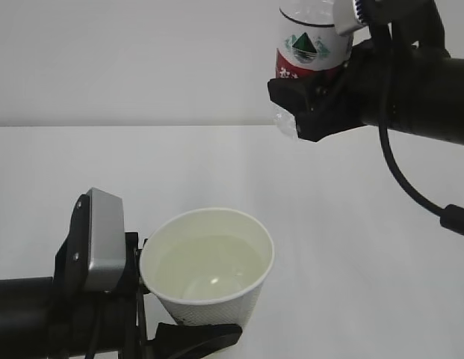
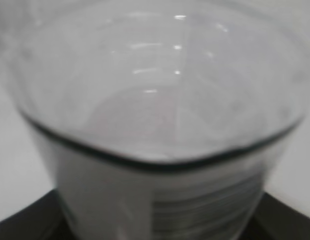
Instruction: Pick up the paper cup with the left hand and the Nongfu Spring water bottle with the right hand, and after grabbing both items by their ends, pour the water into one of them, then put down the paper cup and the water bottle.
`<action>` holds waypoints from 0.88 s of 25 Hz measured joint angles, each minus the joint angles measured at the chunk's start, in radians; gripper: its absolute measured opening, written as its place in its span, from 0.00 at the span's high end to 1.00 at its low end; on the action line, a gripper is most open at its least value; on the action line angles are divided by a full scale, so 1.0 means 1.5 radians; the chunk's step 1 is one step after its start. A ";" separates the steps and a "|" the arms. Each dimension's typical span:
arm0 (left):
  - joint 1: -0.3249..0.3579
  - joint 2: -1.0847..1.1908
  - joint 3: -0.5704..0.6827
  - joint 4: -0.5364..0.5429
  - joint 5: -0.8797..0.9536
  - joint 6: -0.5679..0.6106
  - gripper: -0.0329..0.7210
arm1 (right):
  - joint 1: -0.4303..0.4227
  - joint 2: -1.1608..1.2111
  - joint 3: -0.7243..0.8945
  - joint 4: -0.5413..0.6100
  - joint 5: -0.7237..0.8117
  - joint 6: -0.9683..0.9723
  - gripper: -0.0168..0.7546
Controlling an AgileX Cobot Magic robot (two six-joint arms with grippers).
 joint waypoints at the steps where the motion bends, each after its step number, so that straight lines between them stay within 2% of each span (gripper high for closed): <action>1: 0.000 0.000 0.000 0.000 0.000 0.000 0.27 | -0.001 0.000 0.000 0.001 0.005 0.000 0.37; 22: 0.000 0.000 0.000 0.000 0.000 0.000 0.27 | -0.152 0.000 0.000 0.011 0.041 -0.004 0.37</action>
